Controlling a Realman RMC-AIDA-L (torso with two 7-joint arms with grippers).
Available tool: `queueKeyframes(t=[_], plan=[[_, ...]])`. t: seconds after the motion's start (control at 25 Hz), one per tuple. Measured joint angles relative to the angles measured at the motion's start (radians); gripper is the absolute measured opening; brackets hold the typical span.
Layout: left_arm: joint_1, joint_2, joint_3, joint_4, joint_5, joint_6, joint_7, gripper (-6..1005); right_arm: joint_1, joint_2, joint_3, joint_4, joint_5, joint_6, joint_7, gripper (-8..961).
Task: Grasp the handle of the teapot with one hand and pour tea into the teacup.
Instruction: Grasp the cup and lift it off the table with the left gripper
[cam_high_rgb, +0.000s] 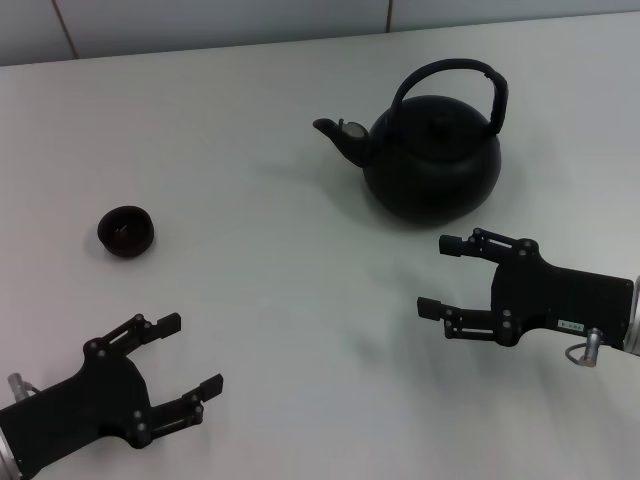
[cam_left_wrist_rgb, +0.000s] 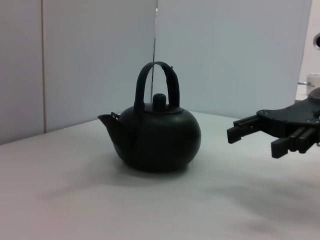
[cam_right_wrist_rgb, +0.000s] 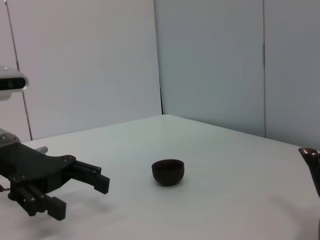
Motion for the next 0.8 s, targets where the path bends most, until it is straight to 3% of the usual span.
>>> queueKeyframes(t=[0.4, 0.6, 0.8], plan=[[-0.002, -0.003, -0.014, 0.002, 0.005, 0.0, 0.0, 862, 0.0, 0.0, 0.0, -0.003, 0.001, 0.0, 0.001, 836], [-0.008, -0.013, -0.141, 0.003, 0.003, -0.018, 0.0, 863, -0.002, 0.0, 0.0, -0.001, 0.0, 0.0, 0.001, 836], [-0.043, -0.02, -0.24, 0.005, 0.005, -0.118, -0.022, 862, -0.002, 0.0, 0.0, -0.003, -0.002, -0.001, 0.002, 836]])
